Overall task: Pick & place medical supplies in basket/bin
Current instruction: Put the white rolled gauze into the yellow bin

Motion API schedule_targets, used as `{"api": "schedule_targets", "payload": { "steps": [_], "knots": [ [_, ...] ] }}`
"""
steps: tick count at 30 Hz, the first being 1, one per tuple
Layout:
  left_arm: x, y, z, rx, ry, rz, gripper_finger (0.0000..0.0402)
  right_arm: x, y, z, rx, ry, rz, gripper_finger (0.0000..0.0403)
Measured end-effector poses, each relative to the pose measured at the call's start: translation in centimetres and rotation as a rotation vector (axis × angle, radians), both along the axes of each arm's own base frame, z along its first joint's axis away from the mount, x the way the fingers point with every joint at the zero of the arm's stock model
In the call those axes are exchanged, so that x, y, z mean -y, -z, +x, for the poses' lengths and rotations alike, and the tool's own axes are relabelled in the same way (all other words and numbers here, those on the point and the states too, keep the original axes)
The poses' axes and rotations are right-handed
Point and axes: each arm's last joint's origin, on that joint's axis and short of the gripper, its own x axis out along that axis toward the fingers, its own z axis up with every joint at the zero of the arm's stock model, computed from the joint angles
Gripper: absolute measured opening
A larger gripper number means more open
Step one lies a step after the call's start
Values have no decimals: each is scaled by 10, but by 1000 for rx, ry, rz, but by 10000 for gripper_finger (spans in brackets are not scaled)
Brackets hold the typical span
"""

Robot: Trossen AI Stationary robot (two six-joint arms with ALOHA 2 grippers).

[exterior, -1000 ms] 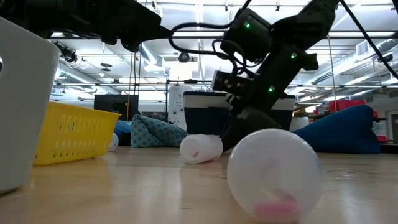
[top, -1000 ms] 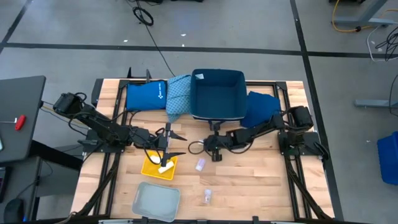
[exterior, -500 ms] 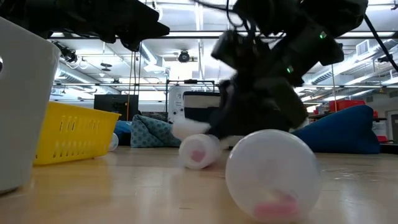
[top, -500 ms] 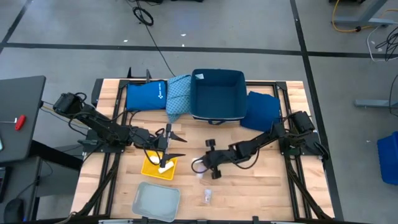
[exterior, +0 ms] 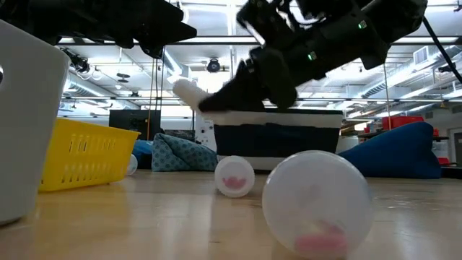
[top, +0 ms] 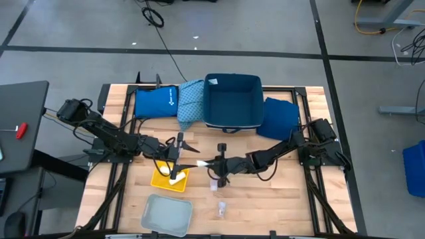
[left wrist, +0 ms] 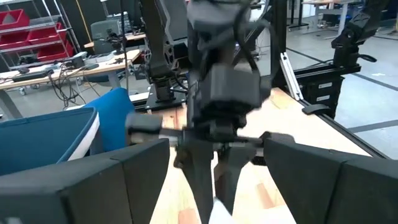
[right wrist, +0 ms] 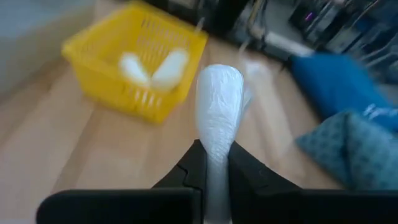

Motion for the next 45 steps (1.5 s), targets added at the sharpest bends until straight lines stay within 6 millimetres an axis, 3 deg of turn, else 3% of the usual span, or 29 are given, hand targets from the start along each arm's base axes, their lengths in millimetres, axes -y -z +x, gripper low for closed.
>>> {"api": "schedule_targets", "payload": {
  "steps": [6, 12, 16, 21, 27, 34, 45],
  "knots": [
    [6, -1, -2, 11, 6, 29, 266, 3, 0, -13, 207, -27, 31, 32],
    [10, -6, -3, 64, 33, 19, 266, 9, 1, -49, 480, -177, 114, 32],
    [12, -13, 1, 202, 91, -23, 266, 14, -1, -67, 592, -208, 143, 32],
    [9, 1, 16, 358, 66, -60, 266, 14, -1, -68, 601, -217, 132, 32],
    [-8, 31, 37, 326, 30, -129, 266, 13, -3, -67, 607, -225, 122, 32],
    [-11, 31, 52, 331, 139, -138, 266, 14, -3, -67, 608, -218, 122, 32],
    [-3, 35, 80, 341, 167, -134, 266, 17, -3, -66, 611, -200, 138, 32]
  ]
}}
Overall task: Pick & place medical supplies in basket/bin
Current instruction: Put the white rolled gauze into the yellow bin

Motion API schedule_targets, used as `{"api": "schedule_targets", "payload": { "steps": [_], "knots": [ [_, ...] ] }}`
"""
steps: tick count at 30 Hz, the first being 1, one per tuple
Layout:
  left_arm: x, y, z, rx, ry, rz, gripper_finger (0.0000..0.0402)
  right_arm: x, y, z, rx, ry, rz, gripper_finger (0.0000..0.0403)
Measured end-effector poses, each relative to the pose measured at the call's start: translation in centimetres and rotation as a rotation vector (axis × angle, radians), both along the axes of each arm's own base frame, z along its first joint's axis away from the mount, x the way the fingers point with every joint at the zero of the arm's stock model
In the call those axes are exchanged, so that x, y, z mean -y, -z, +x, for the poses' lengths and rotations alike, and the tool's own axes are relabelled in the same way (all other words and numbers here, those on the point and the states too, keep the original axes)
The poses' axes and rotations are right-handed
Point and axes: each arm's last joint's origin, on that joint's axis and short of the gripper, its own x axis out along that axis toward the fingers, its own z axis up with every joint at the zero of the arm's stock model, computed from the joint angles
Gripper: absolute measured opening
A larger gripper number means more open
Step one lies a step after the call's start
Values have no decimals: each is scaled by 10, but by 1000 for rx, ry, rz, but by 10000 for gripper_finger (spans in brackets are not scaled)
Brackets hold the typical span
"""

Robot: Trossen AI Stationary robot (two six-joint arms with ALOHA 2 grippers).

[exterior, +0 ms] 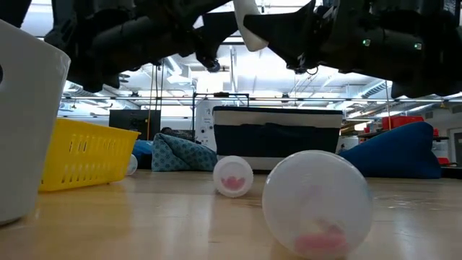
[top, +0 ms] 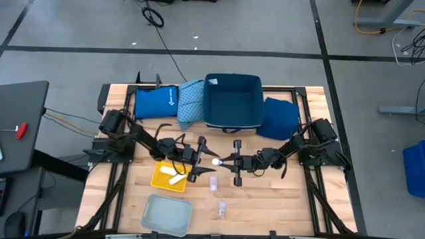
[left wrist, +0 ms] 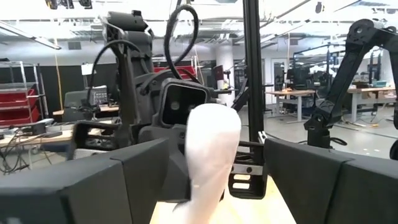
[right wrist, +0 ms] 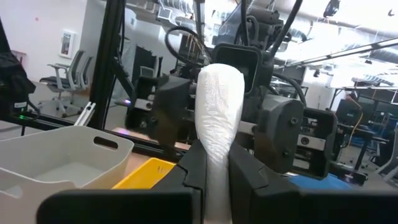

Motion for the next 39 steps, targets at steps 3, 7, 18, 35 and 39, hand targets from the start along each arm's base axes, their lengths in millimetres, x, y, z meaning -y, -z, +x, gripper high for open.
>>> {"api": "schedule_targets", "payload": {
  "steps": [3, 7, 18, 35, 39],
  "knots": [
    [2, 1, 8, 7, 7, 0, 266, 1, 0, 0, 0, 1, 10, 32],
    [3, 1, 10, 11, 5, 1, 253, 1, 0, 0, 0, 1, 10, 32],
    [1, 1, 11, 12, -34, -3, 90, 1, 0, 0, -1, 1, 9, 32],
    [1, 3, 11, -8, -51, -7, 48, 1, 4, 1, -50, 18, 24, 89],
    [1, 2, 11, -4, -52, -6, 48, 3, 8, 2, -93, 86, 42, 152]
  ]
}}
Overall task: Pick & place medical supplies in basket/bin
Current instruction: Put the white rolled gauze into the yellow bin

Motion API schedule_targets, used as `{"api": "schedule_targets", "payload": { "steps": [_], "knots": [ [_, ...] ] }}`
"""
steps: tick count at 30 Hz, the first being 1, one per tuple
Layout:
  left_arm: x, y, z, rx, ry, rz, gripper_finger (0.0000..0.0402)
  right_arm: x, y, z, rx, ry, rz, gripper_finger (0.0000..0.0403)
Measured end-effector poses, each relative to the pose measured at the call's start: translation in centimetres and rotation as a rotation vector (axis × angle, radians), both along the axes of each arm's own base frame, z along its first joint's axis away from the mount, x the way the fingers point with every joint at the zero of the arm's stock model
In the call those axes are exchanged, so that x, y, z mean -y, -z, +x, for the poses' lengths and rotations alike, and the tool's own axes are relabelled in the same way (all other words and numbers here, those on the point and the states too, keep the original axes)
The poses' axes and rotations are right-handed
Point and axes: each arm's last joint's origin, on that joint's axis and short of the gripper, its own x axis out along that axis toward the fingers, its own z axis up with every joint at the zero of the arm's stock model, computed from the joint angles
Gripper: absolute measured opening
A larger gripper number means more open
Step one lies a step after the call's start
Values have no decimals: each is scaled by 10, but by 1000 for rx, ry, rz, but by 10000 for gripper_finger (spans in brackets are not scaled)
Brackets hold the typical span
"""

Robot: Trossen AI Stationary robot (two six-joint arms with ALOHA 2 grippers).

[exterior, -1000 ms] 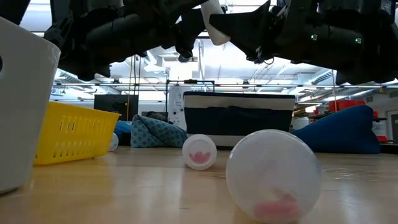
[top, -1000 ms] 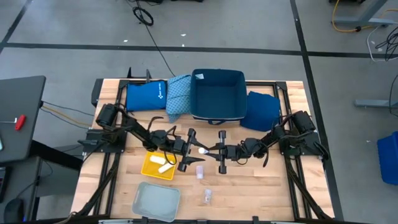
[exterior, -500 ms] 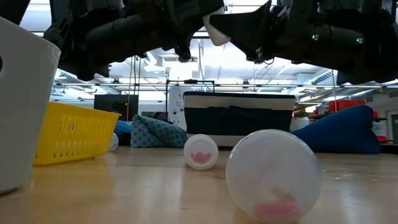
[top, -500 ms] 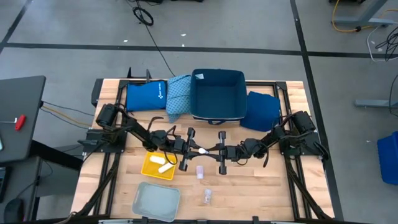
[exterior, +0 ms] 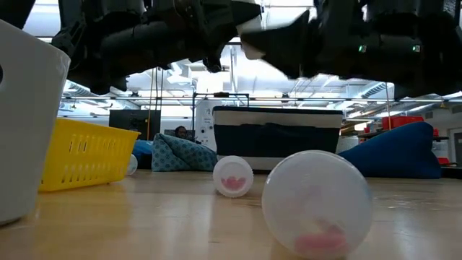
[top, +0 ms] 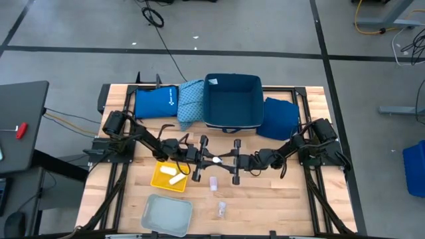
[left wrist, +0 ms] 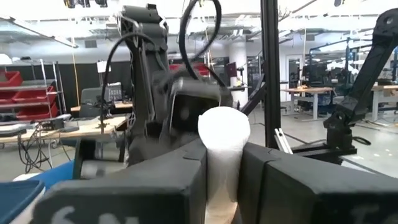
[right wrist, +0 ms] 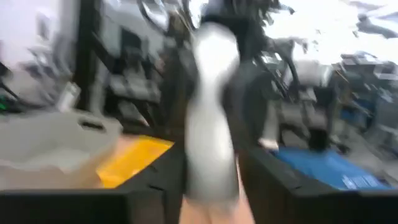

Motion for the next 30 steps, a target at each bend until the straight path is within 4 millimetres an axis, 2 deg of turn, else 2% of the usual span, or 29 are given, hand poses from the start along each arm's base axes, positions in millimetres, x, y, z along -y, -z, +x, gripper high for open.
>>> {"api": "schedule_targets", "payload": {
  "steps": [5, 9, 14, 19, 23, 30],
  "knots": [
    [0, 0, 0, 4, 7, -1, 48, 3, 9, 1, -89, 82, 10, 212],
    [1, 0, 0, -2, 14, 3, 48, 4, 15, 0, -155, 106, 11, 234],
    [0, -1, -1, -32, 10, 8, 48, 5, 12, -4, -297, 115, 16, 232],
    [3, -11, -4, -114, 7, 52, 48, 8, -6, -13, -455, 136, 77, 224],
    [10, -22, -11, -199, -33, 108, 48, 12, -19, -20, -649, 150, 158, 222],
    [20, -34, -32, -427, -142, 177, 48, 14, -17, -28, -878, 156, 216, 221]
  ]
}}
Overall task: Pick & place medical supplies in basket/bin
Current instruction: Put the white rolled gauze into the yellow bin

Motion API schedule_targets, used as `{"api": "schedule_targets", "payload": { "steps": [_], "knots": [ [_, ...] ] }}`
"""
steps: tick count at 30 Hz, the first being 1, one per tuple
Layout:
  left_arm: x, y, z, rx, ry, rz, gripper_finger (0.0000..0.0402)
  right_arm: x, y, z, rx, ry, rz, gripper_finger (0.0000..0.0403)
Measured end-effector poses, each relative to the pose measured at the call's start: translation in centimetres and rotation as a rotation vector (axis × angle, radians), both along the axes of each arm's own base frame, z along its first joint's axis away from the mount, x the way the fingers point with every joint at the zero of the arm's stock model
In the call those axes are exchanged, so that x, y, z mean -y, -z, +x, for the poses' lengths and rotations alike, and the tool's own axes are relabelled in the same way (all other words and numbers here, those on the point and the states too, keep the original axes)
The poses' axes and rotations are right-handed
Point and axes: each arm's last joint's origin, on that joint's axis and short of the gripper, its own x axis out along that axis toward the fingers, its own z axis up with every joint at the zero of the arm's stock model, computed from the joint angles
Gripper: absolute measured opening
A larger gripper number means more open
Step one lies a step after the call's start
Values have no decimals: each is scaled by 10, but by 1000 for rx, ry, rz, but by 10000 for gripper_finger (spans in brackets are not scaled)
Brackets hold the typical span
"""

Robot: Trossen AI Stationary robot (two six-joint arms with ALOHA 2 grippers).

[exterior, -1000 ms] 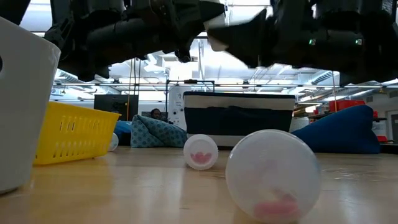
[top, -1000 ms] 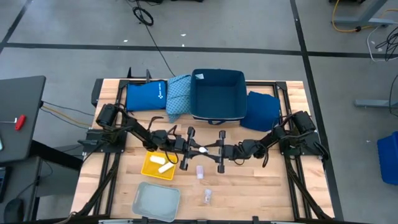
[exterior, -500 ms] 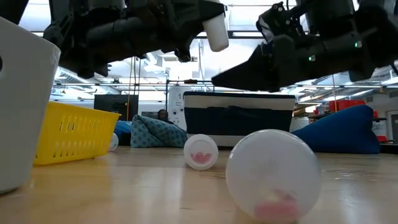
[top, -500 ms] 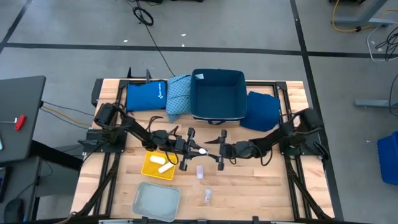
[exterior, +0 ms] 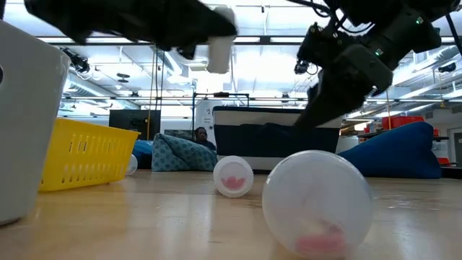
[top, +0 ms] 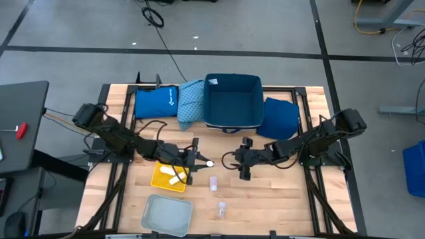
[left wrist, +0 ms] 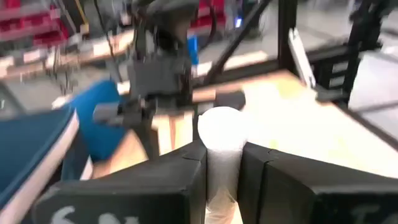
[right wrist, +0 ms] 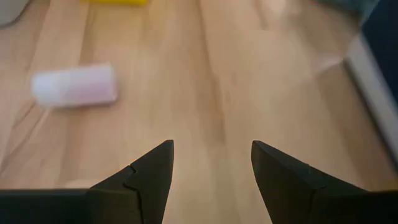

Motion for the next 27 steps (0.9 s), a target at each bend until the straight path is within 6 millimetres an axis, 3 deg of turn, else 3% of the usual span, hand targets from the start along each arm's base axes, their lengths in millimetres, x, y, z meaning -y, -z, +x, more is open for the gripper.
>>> {"api": "schedule_targets", "payload": {
  "steps": [15, 27],
  "knots": [
    [16, 3, -65, -491, -127, -135, 48, 0, 4, -4, -61, -17, 1, 221],
    [20, 17, -84, -799, -92, -247, 48, 0, 4, -4, -68, -23, -6, 221]
  ]
}}
